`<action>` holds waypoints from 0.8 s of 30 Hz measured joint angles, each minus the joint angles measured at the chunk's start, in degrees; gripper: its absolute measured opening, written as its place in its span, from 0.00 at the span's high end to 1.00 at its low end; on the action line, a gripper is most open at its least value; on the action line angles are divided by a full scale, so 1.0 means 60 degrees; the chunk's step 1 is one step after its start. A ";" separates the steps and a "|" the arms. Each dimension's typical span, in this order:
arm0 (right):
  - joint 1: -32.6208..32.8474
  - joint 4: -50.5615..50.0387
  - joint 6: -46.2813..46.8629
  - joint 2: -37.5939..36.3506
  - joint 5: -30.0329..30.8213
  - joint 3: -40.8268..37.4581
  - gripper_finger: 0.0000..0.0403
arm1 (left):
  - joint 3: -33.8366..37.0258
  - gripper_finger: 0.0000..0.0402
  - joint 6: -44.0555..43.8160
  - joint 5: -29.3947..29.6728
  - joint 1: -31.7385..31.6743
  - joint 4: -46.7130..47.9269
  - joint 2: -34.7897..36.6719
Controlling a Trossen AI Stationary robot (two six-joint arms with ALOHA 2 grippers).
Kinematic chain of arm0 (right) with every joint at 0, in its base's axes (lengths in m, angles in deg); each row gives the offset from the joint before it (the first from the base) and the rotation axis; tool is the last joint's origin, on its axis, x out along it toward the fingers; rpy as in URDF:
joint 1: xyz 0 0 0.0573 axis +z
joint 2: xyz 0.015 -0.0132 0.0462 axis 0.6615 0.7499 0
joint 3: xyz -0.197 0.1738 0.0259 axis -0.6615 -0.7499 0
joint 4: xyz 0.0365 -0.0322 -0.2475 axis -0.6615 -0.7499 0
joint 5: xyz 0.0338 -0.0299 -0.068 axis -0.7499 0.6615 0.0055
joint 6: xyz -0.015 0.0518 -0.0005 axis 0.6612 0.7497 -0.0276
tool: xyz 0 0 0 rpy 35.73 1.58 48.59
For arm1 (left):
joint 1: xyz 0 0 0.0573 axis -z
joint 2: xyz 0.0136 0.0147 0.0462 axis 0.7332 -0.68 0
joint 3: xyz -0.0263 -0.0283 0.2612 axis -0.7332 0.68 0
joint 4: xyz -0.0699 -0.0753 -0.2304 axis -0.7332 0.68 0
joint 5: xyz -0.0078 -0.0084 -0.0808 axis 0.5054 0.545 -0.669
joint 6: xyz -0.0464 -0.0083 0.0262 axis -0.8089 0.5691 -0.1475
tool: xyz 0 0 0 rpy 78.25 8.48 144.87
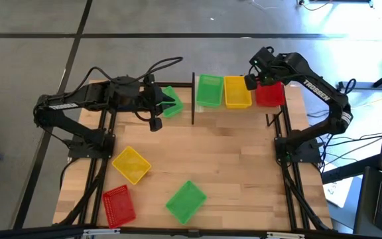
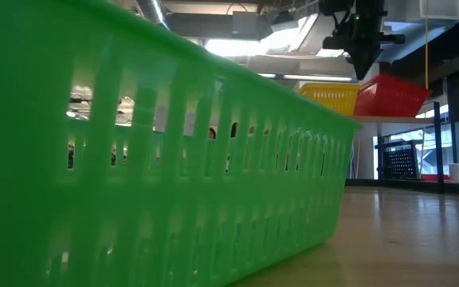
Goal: Stack baskets on shelf by color
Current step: Stack the top red bin on the red bin on the shelf, then stack the bottom green bin on the green bin on the shelf
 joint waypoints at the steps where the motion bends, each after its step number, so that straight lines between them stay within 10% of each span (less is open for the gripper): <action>1: 0.0062 0.0138 -0.0075 -0.0075 -0.0009 0.0000 1.00 | 0.0000 0.86 -0.0003 0.0000 0.0000 -0.0001 0.0000; 10: 0.0551 0.0592 -0.0461 -0.0835 -0.0079 0.0000 1.00 | 0.0000 0.86 -0.0138 0.0002 0.0000 0.0045 0.0000; 24: 0.3699 0.1597 -0.3703 -0.2007 -0.2569 0.0011 1.00 | 0.0015 0.86 -0.4719 0.0492 -0.0728 0.3688 -0.0219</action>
